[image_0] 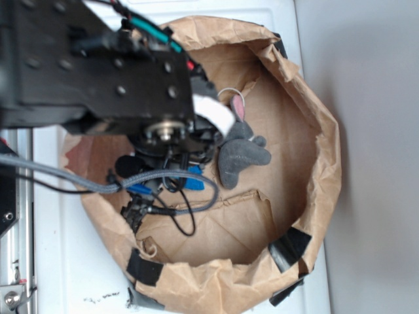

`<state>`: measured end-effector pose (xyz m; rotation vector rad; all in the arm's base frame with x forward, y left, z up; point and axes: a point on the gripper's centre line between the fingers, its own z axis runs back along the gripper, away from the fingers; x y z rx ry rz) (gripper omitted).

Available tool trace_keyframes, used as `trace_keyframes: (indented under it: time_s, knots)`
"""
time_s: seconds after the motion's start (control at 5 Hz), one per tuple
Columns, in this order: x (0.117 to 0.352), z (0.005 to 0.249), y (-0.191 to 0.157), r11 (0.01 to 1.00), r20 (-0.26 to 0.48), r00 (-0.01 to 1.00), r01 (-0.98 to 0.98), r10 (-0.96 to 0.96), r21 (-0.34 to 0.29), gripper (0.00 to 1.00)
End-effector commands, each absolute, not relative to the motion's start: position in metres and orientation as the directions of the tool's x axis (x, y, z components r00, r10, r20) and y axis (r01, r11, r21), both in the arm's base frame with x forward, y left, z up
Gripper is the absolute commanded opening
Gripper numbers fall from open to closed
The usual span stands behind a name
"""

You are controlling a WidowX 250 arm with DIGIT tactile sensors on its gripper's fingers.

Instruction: Grab the blue ball.

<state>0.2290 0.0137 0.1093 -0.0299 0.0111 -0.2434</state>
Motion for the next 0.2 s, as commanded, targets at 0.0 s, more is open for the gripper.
trace_keyframes:
  time_s: [0.0]
  knots:
    - [0.2483,0.1530,-0.0005,0.980,0.079,0.977,0.191,-0.196,0.062,0.00]
